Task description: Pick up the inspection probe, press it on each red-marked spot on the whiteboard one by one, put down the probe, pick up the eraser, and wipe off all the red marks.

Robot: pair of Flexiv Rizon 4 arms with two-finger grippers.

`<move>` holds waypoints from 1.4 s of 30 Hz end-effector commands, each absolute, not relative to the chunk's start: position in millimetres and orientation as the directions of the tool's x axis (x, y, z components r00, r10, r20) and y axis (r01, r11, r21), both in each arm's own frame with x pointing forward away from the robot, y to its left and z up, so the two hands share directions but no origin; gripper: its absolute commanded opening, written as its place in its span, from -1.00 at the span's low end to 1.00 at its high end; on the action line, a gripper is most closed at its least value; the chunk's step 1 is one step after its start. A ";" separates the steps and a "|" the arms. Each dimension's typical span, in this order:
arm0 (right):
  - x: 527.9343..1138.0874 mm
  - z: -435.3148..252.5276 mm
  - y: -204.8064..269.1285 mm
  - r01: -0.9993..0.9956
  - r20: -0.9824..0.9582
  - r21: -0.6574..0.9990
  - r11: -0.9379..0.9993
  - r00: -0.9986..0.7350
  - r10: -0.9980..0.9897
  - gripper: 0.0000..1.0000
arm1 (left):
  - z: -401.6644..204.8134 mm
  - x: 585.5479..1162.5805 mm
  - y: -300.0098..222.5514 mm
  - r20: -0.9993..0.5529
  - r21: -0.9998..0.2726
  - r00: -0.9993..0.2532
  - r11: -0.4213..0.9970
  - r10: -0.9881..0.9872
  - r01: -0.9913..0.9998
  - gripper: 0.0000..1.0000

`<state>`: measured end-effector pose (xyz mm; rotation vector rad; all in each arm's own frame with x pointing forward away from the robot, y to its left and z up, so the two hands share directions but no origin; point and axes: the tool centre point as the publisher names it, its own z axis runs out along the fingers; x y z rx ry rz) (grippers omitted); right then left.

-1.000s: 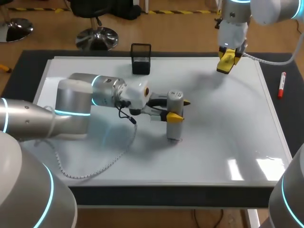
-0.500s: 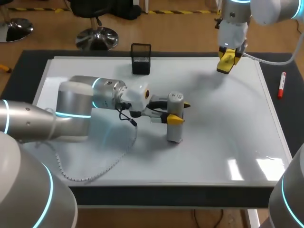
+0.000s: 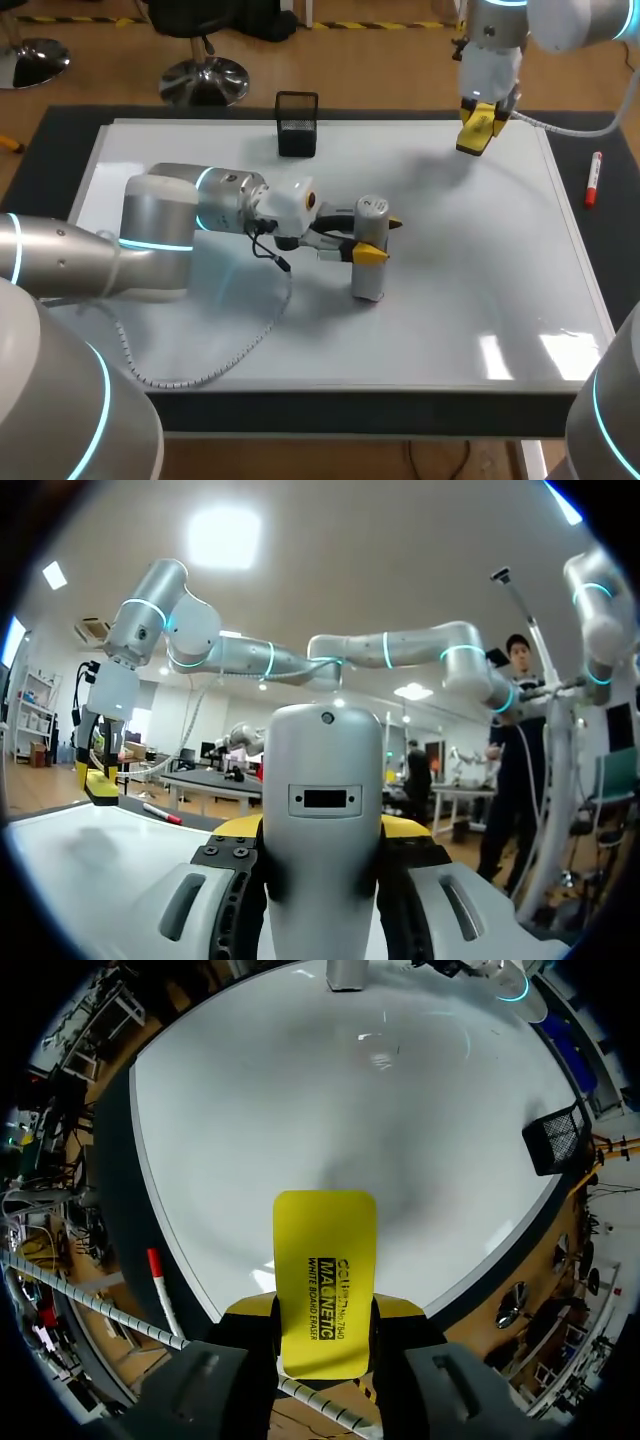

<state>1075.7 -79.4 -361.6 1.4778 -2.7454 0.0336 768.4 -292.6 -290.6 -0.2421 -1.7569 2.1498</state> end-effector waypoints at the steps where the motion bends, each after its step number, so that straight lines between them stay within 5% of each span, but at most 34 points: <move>1: 1076.2 -360.0 -79.9 -0.836 0.035 -0.008 0.549 -0.549 -0.835 -1.00 | -294.2 769.7 -293.2 0.087 -0.972 -0.923 -0.169 0.376 -0.161 -1.00; 24: 1076.2 -360.0 -79.9 -0.836 0.035 -0.008 0.549 -0.549 -0.835 -1.00 | -274.0 771.6 -290.4 0.053 -0.977 -0.928 -0.172 0.369 -0.124 -1.00; 42: 1076.2 -360.0 -79.9 -0.836 0.035 -0.008 0.549 -0.549 -0.835 -1.00 | -237.2 833.1 -241.7 0.001 -0.977 -0.973 -0.208 0.232 -0.051 -1.00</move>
